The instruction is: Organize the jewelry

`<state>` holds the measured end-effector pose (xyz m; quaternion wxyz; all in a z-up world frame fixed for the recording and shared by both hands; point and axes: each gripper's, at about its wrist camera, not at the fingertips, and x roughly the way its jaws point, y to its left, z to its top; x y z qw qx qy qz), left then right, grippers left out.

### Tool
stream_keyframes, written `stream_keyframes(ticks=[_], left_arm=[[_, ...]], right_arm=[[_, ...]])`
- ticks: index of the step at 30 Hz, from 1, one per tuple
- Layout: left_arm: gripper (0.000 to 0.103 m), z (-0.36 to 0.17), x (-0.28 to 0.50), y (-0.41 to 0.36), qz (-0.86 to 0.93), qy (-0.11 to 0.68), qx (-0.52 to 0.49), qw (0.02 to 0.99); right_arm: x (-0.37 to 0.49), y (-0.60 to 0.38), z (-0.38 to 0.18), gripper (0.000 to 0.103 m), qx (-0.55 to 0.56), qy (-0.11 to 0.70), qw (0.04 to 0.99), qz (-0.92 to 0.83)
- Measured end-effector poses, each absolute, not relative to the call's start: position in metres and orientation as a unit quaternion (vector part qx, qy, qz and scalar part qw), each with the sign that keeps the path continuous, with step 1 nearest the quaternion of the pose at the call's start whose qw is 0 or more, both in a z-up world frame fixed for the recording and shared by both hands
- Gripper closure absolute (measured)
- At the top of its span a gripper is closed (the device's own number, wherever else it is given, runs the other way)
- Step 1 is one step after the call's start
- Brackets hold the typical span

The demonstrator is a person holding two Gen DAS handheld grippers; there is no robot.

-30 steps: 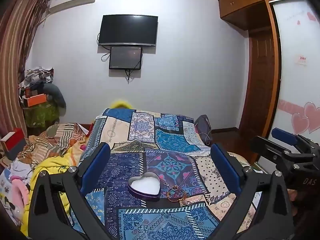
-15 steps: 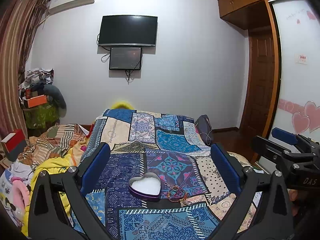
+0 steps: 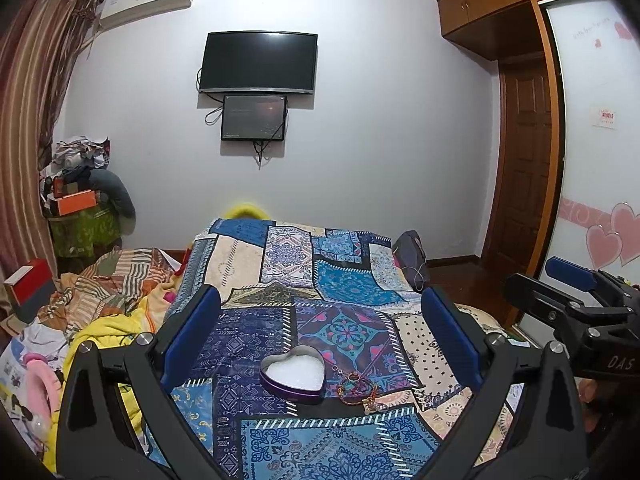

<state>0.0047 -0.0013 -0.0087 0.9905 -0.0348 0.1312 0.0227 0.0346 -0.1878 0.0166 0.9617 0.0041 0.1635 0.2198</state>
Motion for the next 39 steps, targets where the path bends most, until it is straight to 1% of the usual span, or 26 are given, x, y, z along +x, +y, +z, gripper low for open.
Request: stream_keyframes(ticks=[29,39], left_arm=[[0.002,-0.008,0.006,-0.004,0.024,0.132,-0.037,0.99],[0.002,-0.01,0.011,0.0,0.03,0.136,-0.036,0.99]], right_arm=[[0.035,-0.189,0.019,0.0,0.005,0.165,0.961,0.22],[0.04,-0.184,0.006,0.0,0.002,0.171,0.96,0.222]])
